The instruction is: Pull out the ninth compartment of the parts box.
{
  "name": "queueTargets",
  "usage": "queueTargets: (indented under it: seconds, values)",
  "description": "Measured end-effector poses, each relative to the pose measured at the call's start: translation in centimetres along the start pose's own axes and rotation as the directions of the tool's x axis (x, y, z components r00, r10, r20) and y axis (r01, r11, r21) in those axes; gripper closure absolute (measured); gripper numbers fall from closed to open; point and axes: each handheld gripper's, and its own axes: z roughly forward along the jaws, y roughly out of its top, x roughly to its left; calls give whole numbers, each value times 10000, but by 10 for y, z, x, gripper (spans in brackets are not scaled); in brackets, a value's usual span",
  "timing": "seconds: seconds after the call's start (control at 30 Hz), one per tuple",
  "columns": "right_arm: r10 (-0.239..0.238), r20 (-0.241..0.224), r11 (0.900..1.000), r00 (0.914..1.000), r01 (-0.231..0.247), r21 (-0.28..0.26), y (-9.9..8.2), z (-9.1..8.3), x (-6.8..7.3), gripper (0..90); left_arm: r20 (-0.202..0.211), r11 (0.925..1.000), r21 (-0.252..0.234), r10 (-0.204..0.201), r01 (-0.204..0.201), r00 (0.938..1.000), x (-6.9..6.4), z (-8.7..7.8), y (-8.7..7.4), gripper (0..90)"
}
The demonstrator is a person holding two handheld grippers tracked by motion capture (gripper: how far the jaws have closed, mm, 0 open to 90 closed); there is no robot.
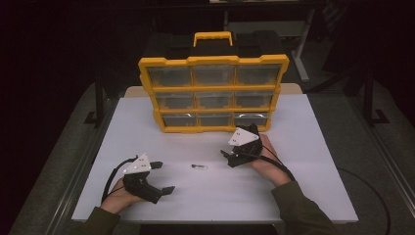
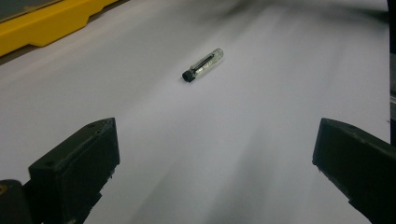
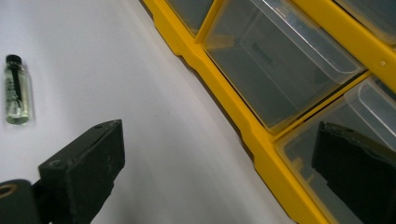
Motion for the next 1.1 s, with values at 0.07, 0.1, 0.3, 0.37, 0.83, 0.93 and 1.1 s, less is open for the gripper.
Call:
queueTargets:
  seconds: [0.07,0.1,0.3,0.37,0.83,0.93,1.1]
  values:
    - [-41,47,10000,10000,41,0,0,0,0,19,1,10000,-7,-5,5,10000,0,0,0,4]
    - [-7,58,10000,10000,7,-1,0,0,0,20,6,10000,-12,15,-15,10000,0,0,0,4]
    - [-301,206,9995,9993,299,92,0,0,3,20,1,10000,37,11,-11,10000,-1,0,0,4]
    - [-406,247,9991,9989,403,89,0,0,3,20,-10,10000,34,36,-36,10000,0,0,0,4]
    - [-1118,569,9935,9921,1105,258,0,2,8,20,-25,10000,58,16,-16,10000,0,0,0,4]
    - [-1159,602,9931,9914,1145,271,0,2,9,20,-24,10000,61,-2,2,10000,-1,0,0,4]
    - [-1285,642,9914,9896,1266,334,0,2,11,20,-47,10000,73,48,-48,10000,-1,0,0,4]
